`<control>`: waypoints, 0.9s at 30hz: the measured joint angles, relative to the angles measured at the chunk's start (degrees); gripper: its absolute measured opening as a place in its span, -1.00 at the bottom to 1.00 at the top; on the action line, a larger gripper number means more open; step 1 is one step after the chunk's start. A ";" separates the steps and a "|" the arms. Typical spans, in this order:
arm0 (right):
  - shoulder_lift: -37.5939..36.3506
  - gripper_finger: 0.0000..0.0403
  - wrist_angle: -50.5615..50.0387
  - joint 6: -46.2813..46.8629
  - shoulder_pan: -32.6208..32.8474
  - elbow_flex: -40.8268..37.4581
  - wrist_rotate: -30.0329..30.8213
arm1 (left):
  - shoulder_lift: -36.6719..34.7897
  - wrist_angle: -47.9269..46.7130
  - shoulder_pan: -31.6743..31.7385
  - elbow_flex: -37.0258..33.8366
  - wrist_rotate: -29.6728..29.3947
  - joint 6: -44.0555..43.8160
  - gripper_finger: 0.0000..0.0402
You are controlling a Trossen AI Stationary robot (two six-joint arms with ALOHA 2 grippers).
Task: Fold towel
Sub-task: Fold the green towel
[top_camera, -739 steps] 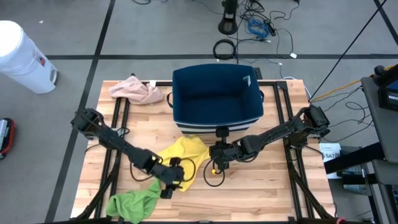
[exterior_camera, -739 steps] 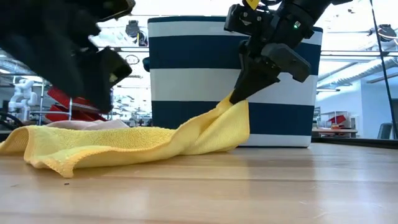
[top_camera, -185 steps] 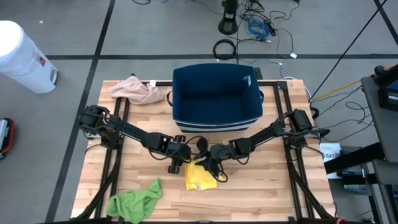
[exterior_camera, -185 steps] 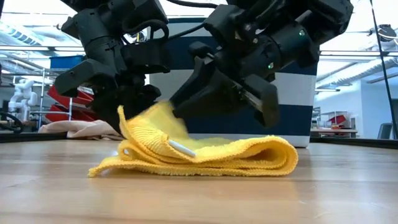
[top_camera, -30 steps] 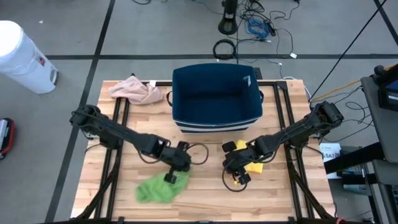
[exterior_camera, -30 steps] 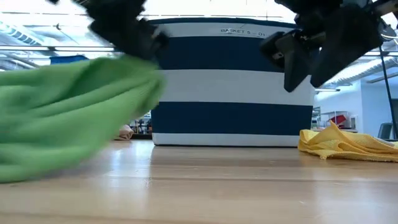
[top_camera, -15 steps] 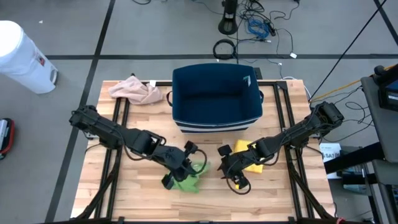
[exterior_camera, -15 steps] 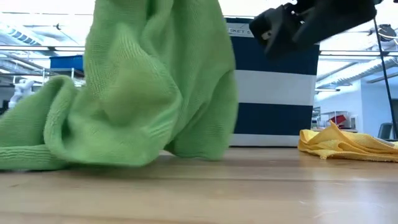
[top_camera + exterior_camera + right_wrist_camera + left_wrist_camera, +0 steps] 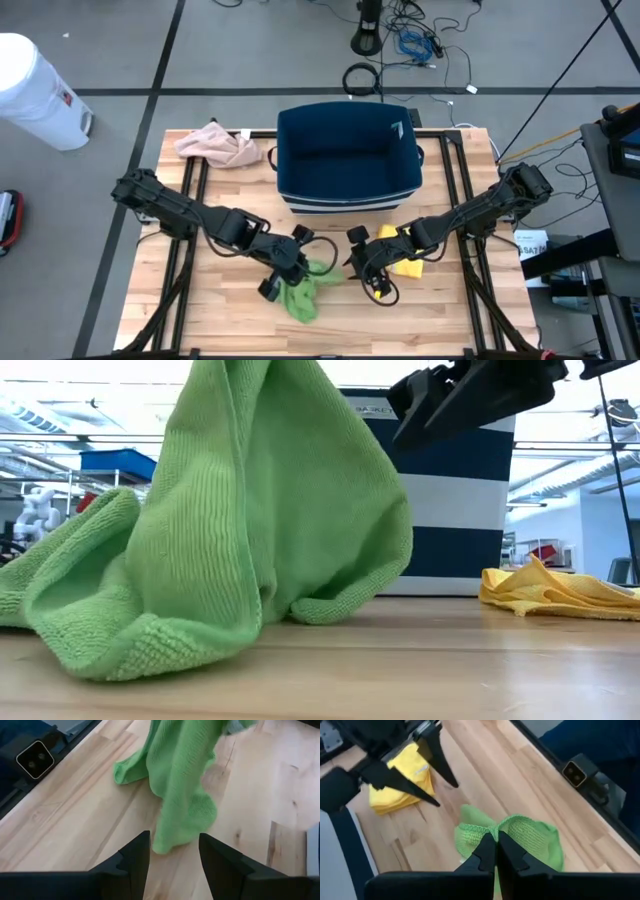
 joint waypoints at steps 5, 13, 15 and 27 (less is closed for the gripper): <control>0.00 -0.22 -1.16 0.15 0.02 0.00 -0.13 | 0.03 2.06 2.20 -3.43 0.02 0.06 -0.98; 0.00 -0.22 -1.43 0.15 -0.92 -0.62 -0.27 | 0.01 2.26 5.18 -4.64 0.00 0.06 -0.97; 0.00 -0.22 2.03 0.08 -1.51 -1.99 -0.37 | 0.01 2.18 5.27 -4.64 0.00 0.06 -0.97; 6.07 -0.22 14.14 0.59 -5.66 -8.50 -0.59 | 0.01 2.16 5.27 -4.64 0.00 0.06 -0.97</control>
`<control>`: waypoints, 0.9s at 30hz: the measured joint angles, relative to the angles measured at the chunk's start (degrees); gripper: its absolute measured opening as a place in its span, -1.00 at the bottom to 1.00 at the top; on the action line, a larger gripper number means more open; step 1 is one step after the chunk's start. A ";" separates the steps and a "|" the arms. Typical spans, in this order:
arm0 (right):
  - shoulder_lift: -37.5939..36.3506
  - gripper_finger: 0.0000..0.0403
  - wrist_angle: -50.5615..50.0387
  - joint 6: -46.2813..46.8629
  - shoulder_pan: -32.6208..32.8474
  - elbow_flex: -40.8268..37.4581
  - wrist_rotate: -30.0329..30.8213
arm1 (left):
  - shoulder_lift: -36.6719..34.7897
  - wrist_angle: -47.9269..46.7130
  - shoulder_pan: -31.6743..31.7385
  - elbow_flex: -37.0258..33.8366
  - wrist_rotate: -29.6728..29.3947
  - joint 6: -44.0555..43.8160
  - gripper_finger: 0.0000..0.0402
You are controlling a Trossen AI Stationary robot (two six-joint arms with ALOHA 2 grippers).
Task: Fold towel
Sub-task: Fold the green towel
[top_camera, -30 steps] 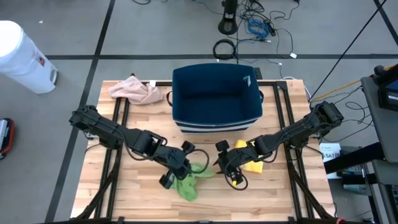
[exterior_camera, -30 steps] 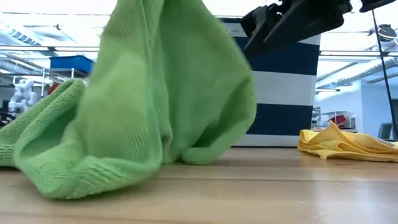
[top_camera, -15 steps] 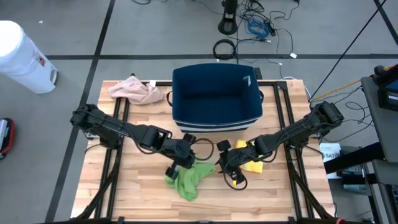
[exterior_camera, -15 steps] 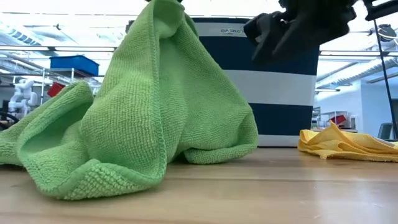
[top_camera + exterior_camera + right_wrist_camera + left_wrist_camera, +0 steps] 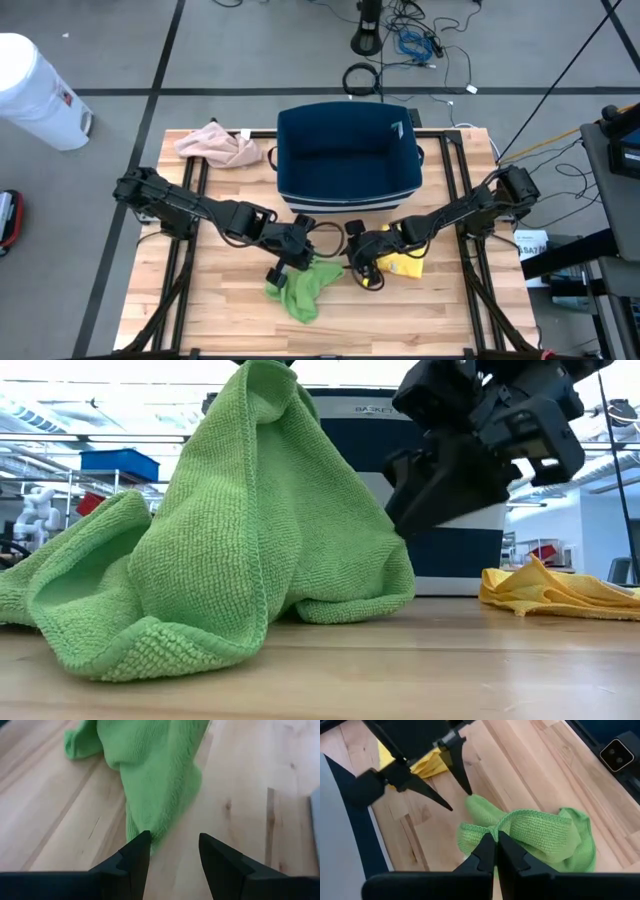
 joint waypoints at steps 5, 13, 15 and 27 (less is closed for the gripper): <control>1.63 -0.22 2.54 -0.03 -0.07 0.00 -2.97 | 0.00 0.09 0.00 0.00 0.00 0.00 -0.96; 3.40 -0.22 7.74 -0.31 -0.51 -0.04 -5.78 | 0.00 0.37 0.00 0.00 0.00 0.00 -0.96; 3.40 -0.22 7.93 0.61 -0.63 -0.04 -5.68 | 0.00 0.45 0.00 0.00 0.00 0.00 -0.96; 3.40 -0.22 8.13 1.67 -0.04 -0.04 -5.73 | 0.00 0.88 0.00 0.00 0.00 0.01 -0.96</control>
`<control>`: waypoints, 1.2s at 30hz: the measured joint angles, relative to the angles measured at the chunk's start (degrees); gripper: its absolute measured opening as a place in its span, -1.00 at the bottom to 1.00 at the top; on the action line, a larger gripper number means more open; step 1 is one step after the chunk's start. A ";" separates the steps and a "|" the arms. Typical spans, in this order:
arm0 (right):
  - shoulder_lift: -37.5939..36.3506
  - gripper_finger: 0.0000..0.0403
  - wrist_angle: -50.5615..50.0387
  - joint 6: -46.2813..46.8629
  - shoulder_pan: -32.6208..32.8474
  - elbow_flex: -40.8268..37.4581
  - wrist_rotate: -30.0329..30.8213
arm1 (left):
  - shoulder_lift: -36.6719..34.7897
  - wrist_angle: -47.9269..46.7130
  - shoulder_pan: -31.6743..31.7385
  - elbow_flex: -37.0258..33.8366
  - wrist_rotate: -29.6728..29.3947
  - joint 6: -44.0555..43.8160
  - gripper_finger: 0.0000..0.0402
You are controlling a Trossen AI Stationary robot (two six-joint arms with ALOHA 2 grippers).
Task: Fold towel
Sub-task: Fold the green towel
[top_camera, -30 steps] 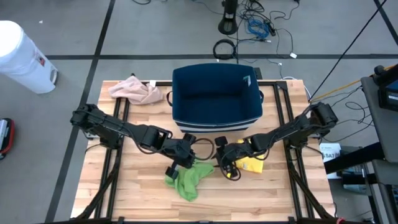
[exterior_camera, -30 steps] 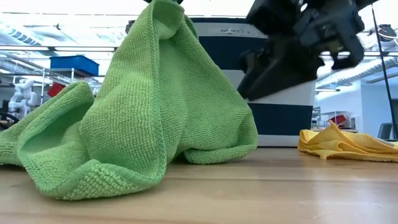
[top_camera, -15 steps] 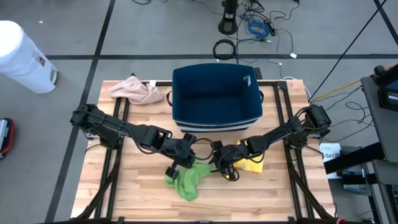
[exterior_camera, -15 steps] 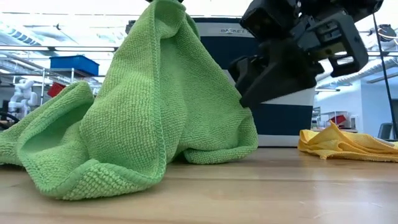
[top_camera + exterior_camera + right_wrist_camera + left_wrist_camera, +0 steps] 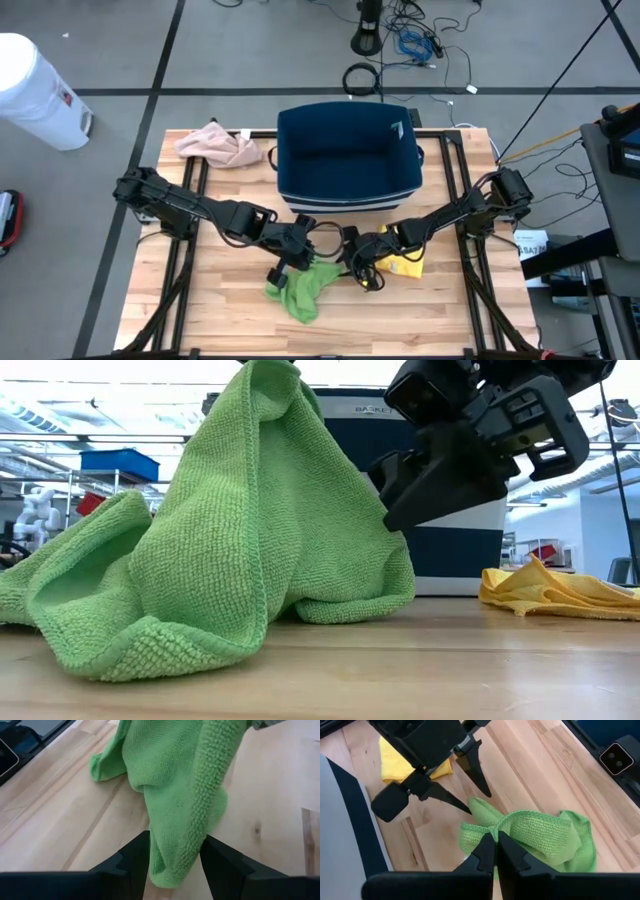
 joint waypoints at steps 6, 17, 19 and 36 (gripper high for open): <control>-0.02 -0.22 0.00 -0.64 0.00 0.00 0.02 | 0.00 0.05 0.00 0.00 -0.02 -0.01 -0.96; -0.07 -0.22 0.84 -2.12 -0.26 0.00 0.02 | 0.00 0.05 0.00 0.00 -0.02 -0.01 -0.96; -0.07 -0.22 0.88 -2.13 -0.26 0.00 0.02 | 0.00 0.05 0.00 0.00 -0.02 0.00 -0.96; -0.07 -0.22 0.75 -2.72 -0.52 0.02 0.00 | 0.00 0.64 0.00 0.00 -0.04 0.12 -0.96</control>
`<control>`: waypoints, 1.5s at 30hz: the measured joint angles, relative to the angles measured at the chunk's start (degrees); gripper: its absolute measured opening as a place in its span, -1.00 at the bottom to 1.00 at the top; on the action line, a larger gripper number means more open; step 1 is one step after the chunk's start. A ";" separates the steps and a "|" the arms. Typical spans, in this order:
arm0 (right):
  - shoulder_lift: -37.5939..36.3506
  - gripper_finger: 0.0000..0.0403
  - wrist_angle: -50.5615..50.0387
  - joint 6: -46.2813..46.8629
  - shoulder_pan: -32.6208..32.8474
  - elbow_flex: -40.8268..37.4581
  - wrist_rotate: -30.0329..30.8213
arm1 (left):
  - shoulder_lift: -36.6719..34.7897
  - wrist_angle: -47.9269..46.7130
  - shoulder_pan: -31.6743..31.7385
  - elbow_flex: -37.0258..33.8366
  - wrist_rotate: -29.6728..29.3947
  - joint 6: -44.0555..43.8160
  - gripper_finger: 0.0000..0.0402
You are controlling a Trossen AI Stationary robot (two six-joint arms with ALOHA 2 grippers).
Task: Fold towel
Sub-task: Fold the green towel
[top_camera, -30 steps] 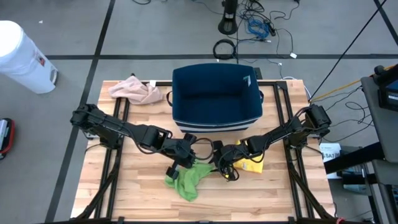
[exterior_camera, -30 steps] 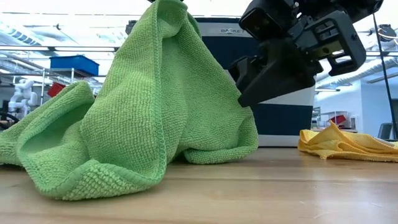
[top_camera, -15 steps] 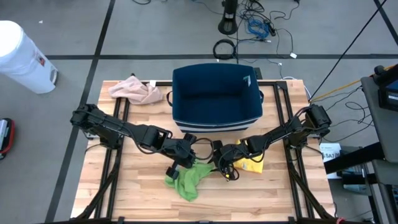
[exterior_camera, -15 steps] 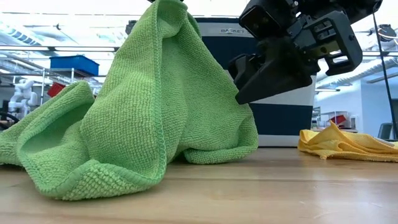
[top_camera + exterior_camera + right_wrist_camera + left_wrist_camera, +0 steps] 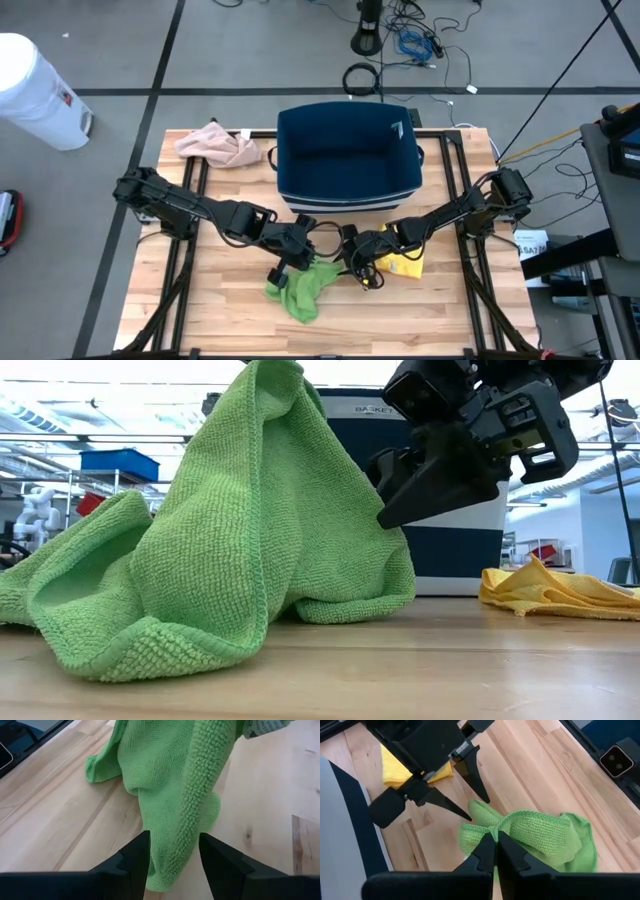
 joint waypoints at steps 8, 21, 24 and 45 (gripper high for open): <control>0.00 -0.22 -0.48 -0.82 0.00 0.00 -0.01 | 0.00 1.67 0.00 0.00 0.00 -0.26 -0.96; -0.02 -0.22 -0.90 -0.87 -0.37 0.02 0.00 | -0.02 5.96 0.10 0.00 -2.66 2.70 -0.96; -0.02 -0.22 -0.90 -0.87 -0.37 0.02 0.00 | -0.04 6.77 0.51 0.02 -5.30 4.29 -0.96; -0.26 -0.22 -2.40 -4.03 -1.18 0.04 2.78 | 0.26 -7.04 -5.97 0.02 4.39 -5.86 -0.96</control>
